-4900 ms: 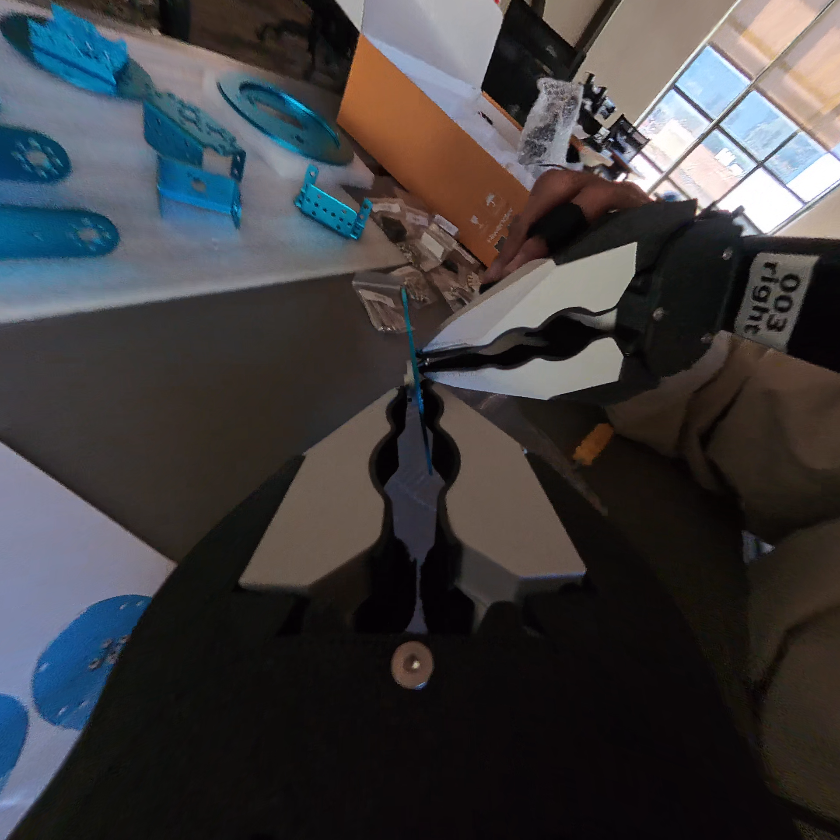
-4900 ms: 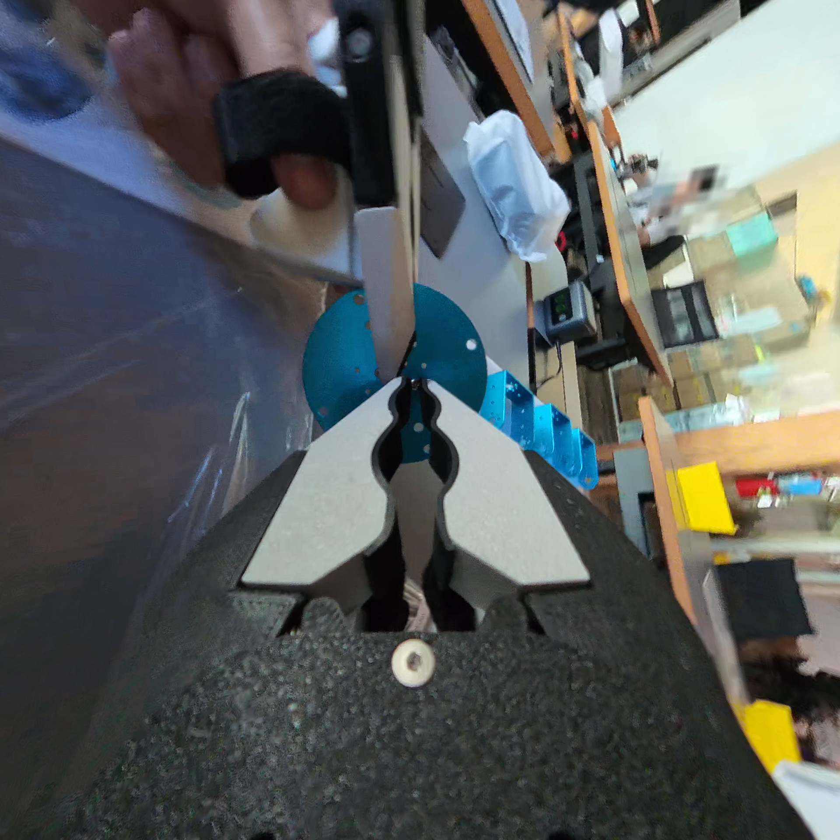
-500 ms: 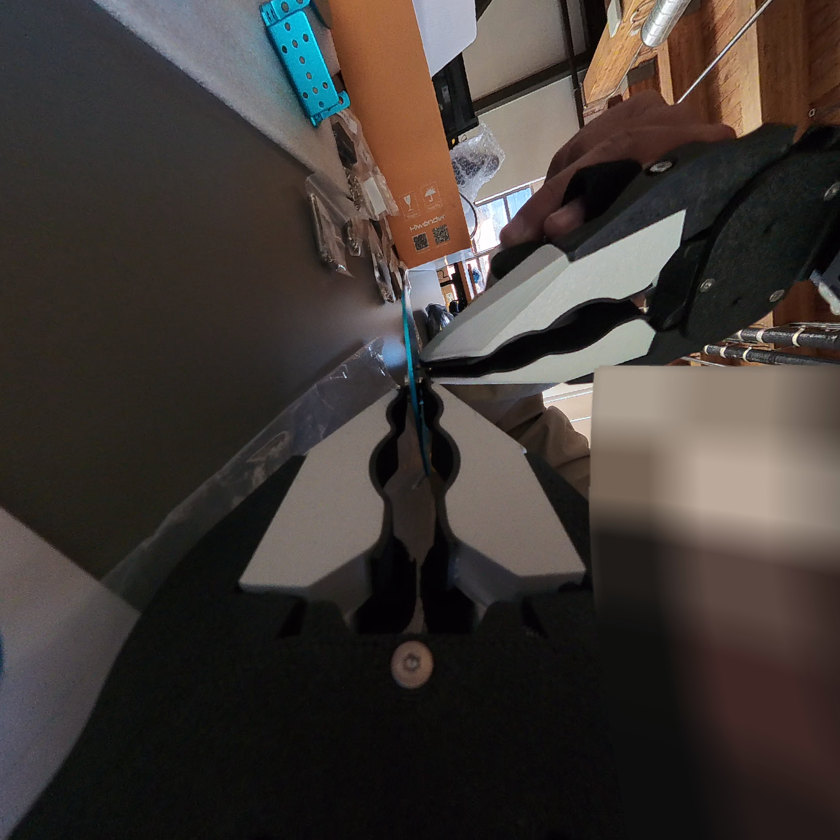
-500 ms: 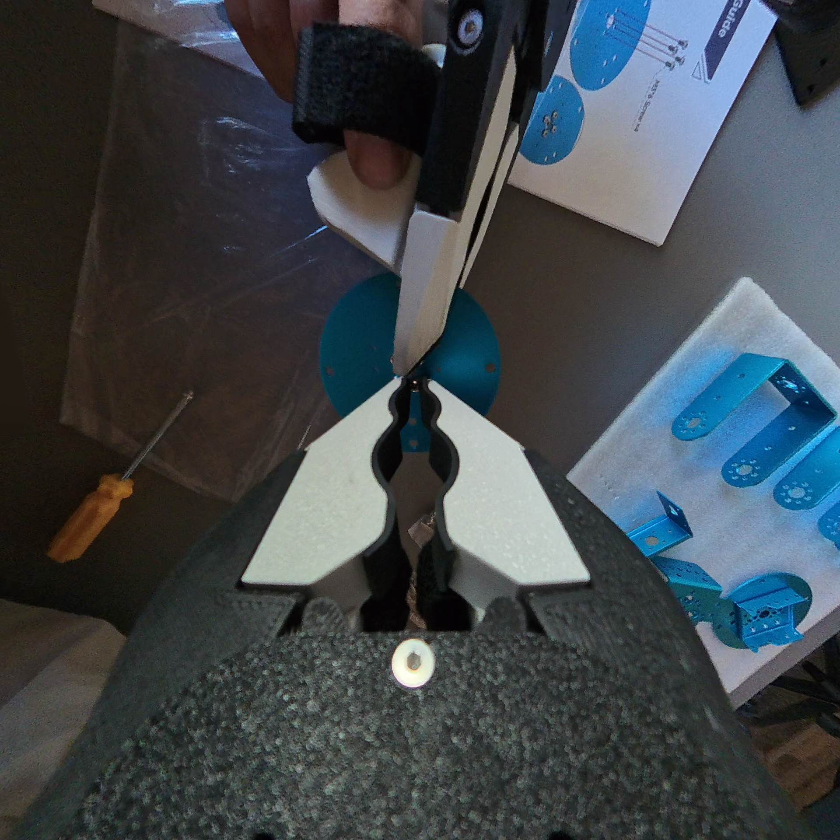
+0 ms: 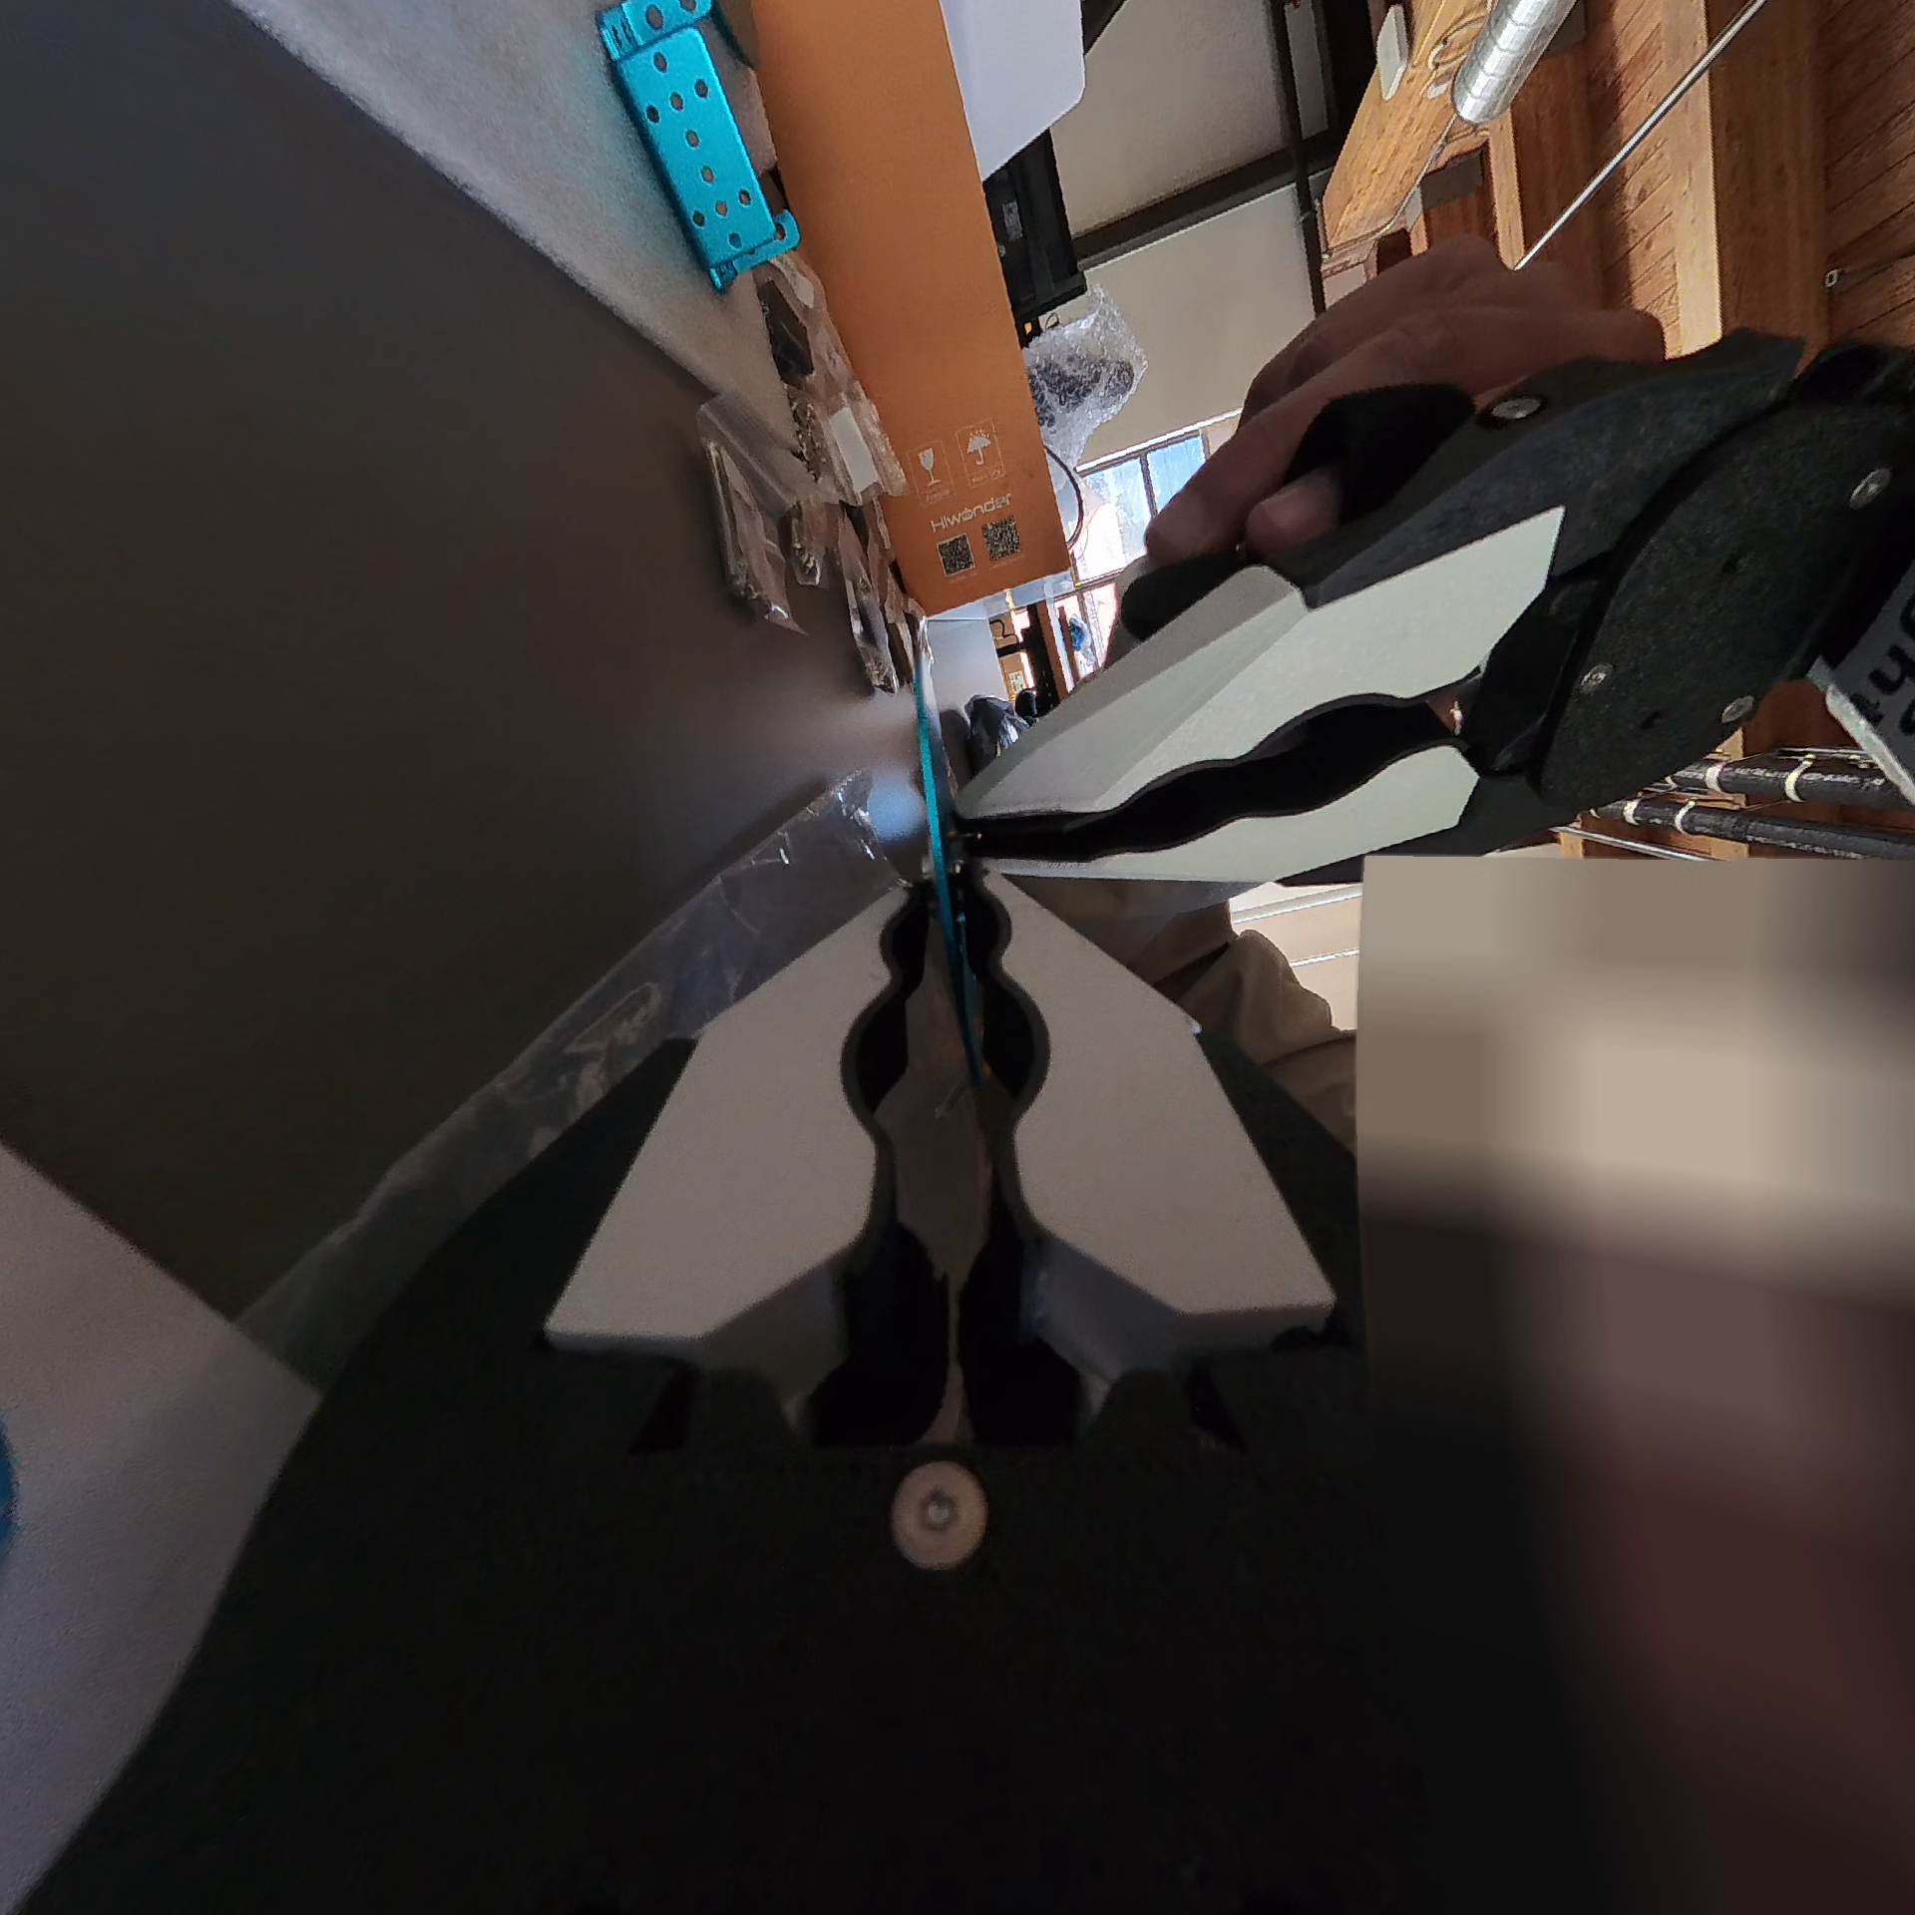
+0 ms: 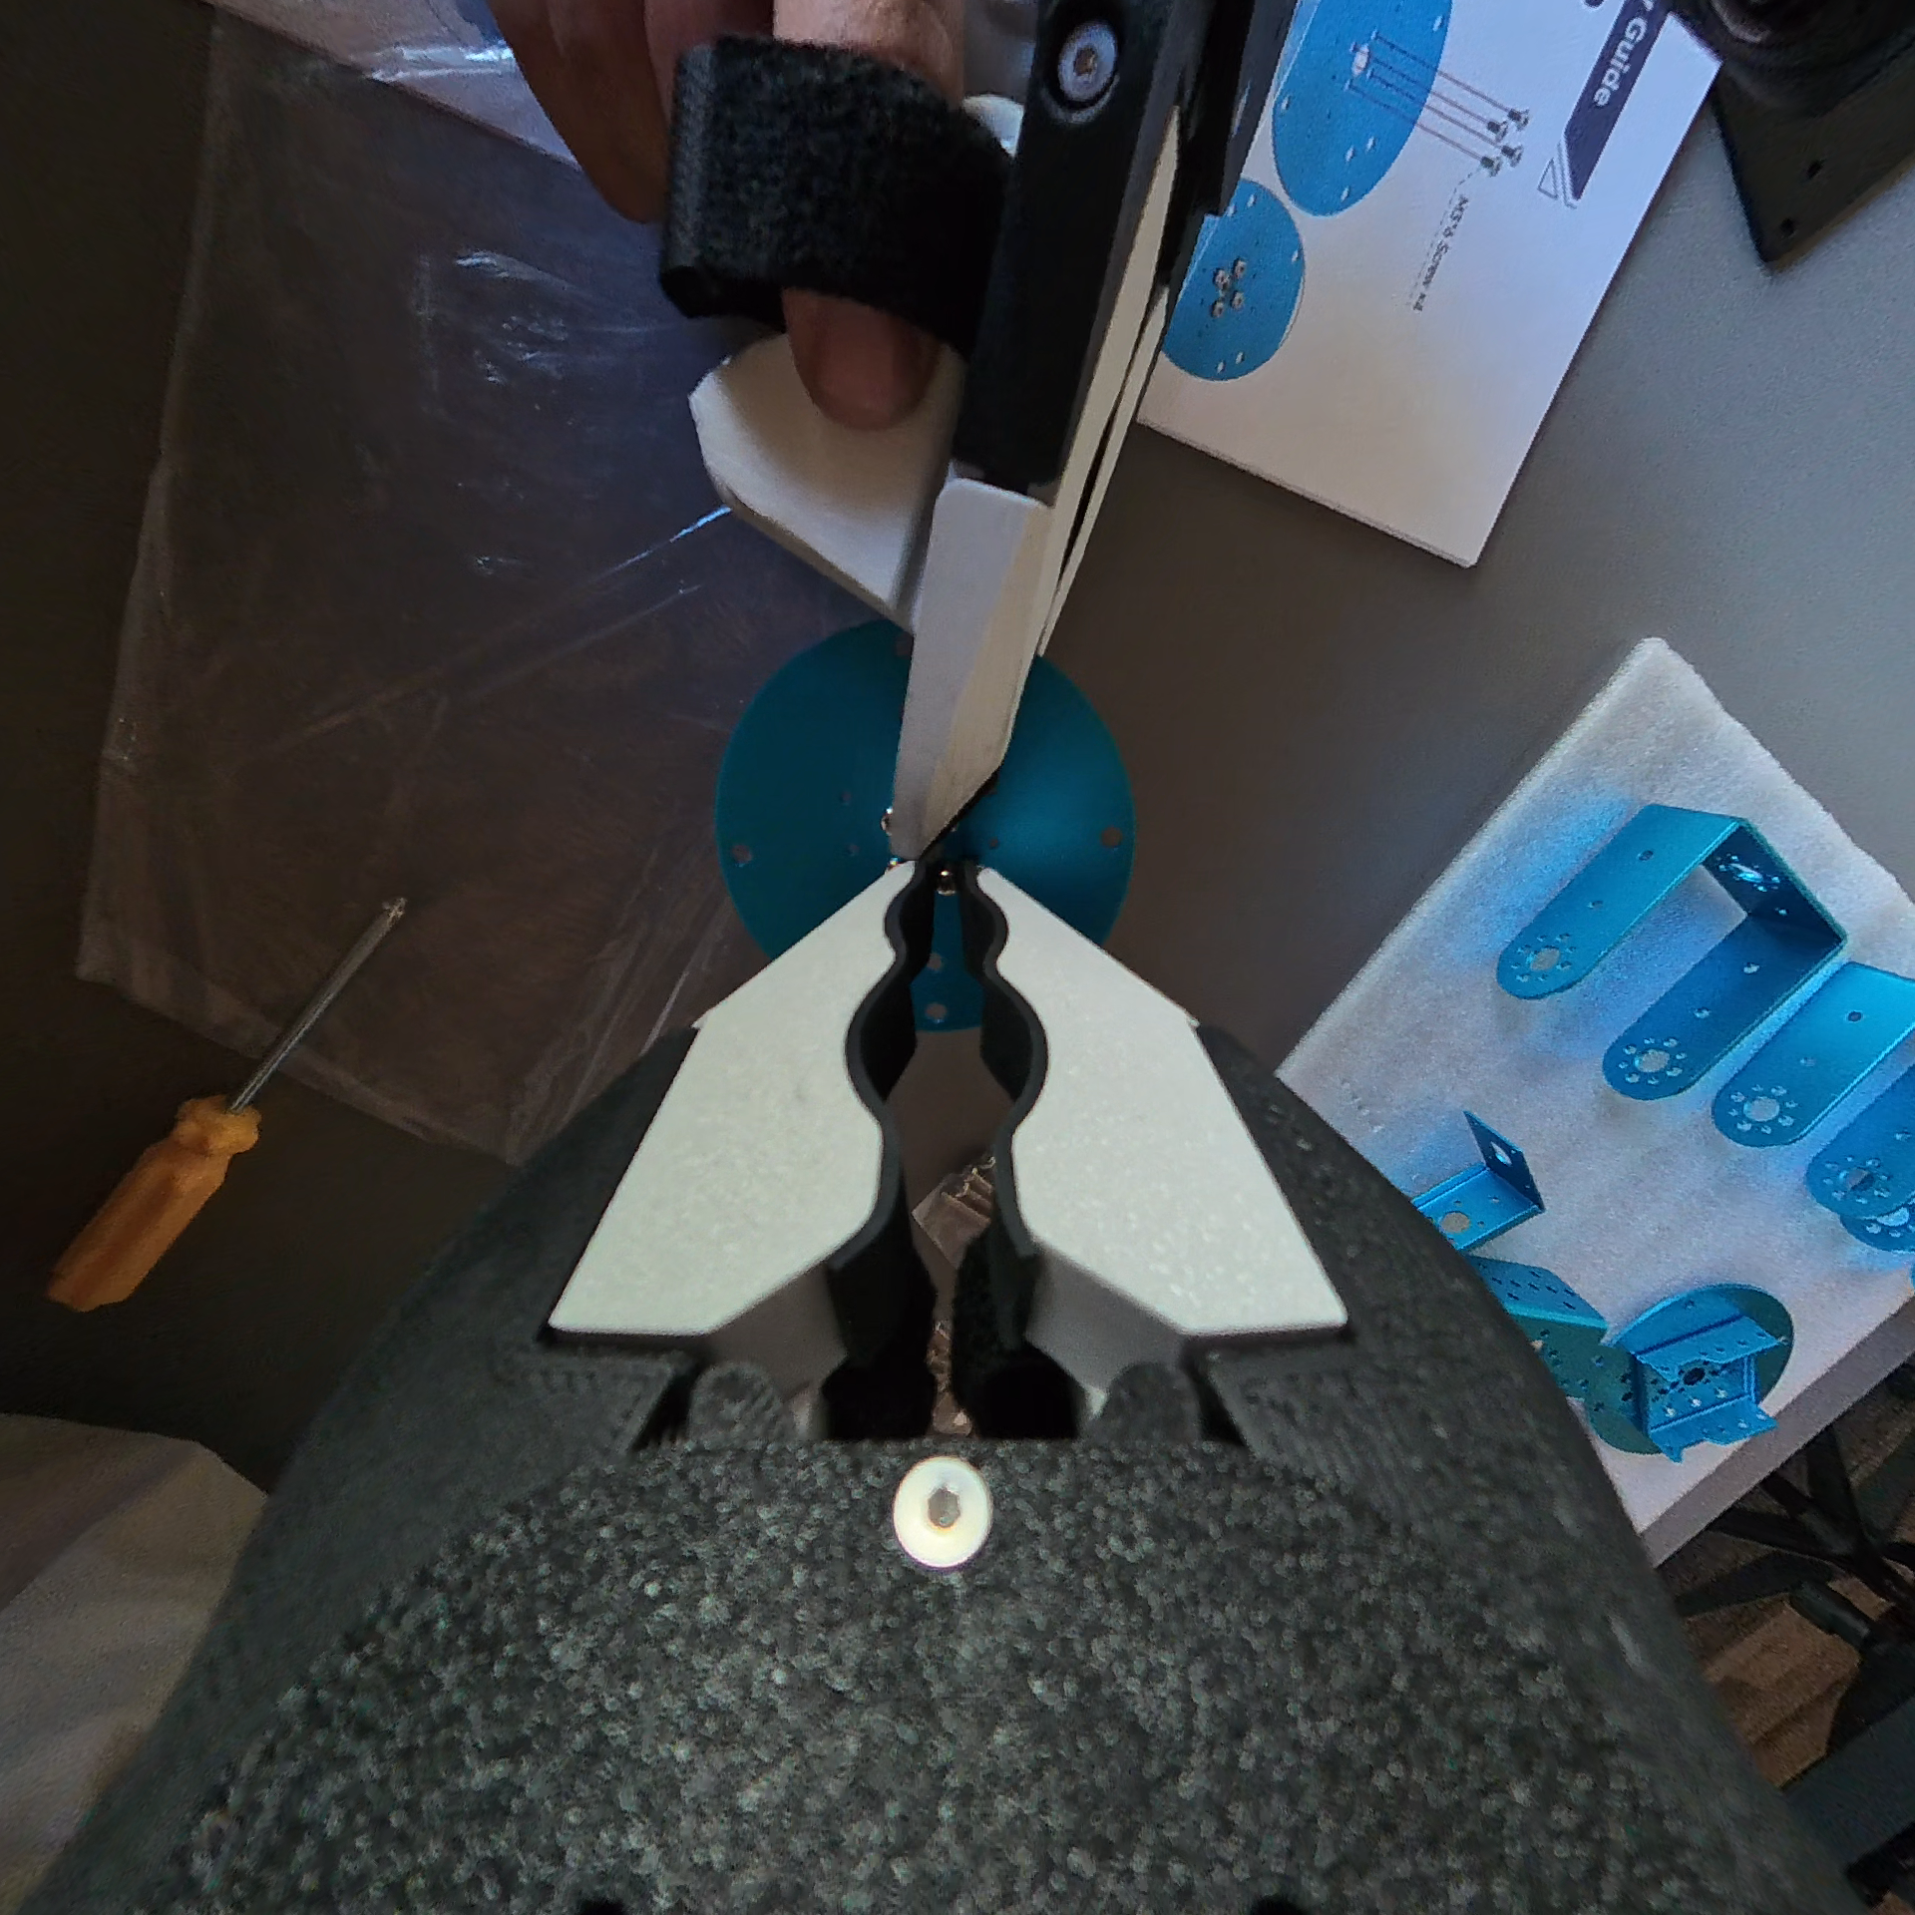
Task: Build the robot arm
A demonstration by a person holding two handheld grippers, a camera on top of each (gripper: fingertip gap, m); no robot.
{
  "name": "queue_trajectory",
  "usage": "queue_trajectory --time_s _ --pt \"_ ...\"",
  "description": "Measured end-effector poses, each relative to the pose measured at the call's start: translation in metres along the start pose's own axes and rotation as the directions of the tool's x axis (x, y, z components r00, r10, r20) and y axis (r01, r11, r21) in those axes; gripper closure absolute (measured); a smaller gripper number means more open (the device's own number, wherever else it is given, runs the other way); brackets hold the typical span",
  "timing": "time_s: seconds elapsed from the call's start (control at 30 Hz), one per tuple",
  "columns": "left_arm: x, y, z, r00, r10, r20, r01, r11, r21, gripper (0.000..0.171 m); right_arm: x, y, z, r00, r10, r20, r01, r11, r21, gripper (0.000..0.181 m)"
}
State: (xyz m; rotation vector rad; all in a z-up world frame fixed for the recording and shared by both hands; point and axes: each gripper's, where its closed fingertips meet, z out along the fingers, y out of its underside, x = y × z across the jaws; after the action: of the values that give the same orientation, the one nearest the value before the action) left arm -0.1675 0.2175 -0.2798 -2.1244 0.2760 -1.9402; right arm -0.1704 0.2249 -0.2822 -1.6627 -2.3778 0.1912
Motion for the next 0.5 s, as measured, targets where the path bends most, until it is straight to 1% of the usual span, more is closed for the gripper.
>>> queue_trajectory --time_s 0.2,0.5 --pt "0.0002 -0.0002 -0.0001 1.000 -0.003 -0.004 0.003 1.000 0.001 0.165 0.0022 -0.0020 -0.0013 0.999 -0.012 -0.031 0.012 1.000 0.015 0.178" --pt "-0.0001 -0.0013 -0.0005 1.000 -0.011 -0.007 0.011 1.000 0.006 0.166 0.0005 -0.0026 -0.0028 1.000 -0.010 -0.027 0.011 1.000 0.023 0.177"
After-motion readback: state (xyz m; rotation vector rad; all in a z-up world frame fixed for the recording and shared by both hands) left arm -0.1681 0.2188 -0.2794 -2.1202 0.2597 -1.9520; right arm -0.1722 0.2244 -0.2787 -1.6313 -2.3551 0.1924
